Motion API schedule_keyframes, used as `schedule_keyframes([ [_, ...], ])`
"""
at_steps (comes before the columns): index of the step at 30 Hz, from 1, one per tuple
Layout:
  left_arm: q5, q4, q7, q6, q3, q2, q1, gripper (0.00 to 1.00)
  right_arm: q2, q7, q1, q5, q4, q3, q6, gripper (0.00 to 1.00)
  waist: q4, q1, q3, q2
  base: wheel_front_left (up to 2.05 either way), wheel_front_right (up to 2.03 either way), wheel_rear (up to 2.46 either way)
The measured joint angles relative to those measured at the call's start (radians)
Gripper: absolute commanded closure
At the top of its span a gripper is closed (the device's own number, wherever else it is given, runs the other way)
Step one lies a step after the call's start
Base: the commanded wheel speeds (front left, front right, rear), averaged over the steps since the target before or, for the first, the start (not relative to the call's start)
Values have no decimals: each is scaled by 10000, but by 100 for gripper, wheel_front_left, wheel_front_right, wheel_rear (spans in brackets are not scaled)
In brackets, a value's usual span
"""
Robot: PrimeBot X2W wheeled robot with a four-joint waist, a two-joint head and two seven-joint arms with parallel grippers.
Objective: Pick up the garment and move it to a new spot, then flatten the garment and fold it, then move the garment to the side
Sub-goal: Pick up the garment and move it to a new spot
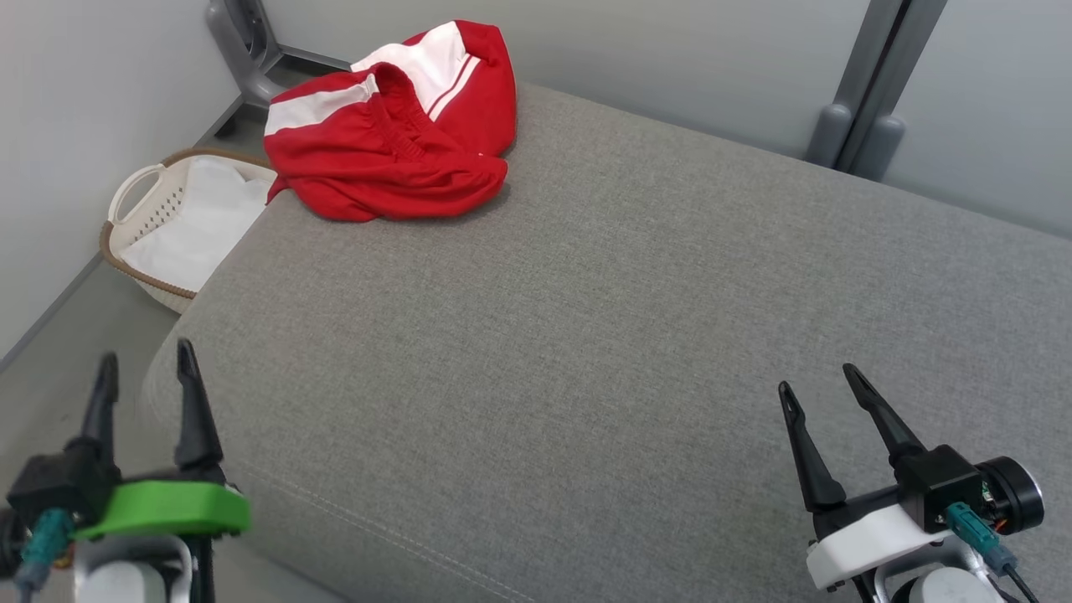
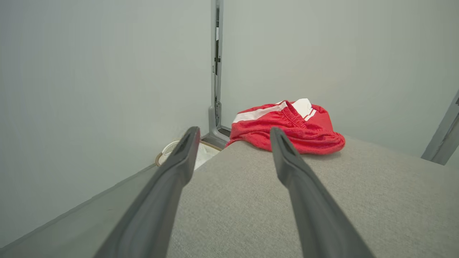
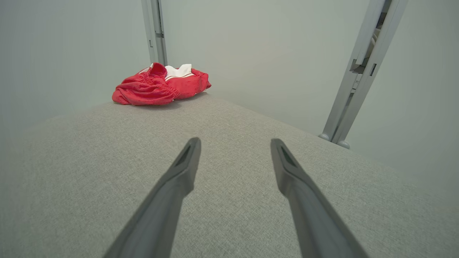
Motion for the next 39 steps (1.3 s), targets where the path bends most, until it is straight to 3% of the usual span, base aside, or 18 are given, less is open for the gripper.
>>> schedule_keyframes([
  [9, 464, 652, 0, -378, 305, 1618, -3679, 0, -2, -12, -563, -1064, -272, 98, 0, 0, -329, 0, 798, 0, 0, 0, 0],
  [17, 322, 3087, -2, -420, -439, 2268, -6783, 0, -38, -12, -1328, -1868, -366, 447, 0, 0, -1039, 0, 2105, 0, 0, 0, 0],
  [24, -1043, 5499, 75, -422, -1921, 2685, -8339, 0, -305, -13, -1901, -2010, -617, 817, 0, 0, -1827, 0, 3106, 0, 0, 0, 0],
  [27, -1831, 6349, 414, -424, -3135, 2888, -8865, 0, -443, -13, -2010, -2042, -782, 863, 0, 0, -2236, 1, 3681, 0, 0, 0, 0],
  [33, -3095, 7133, 1467, -433, -4907, 3112, -9258, 0, -571, -13, -2024, -2117, -930, 817, 0, 0, -2738, 1, 4489, 0, 0, 0, 0],
  [39, -3733, 7885, 2242, -433, -5751, 3496, -9626, 0, -594, -23, -2073, -2128, -1047, 884, 0, 0, -3163, 1, 4983, 0, 0, 0, 0],
])
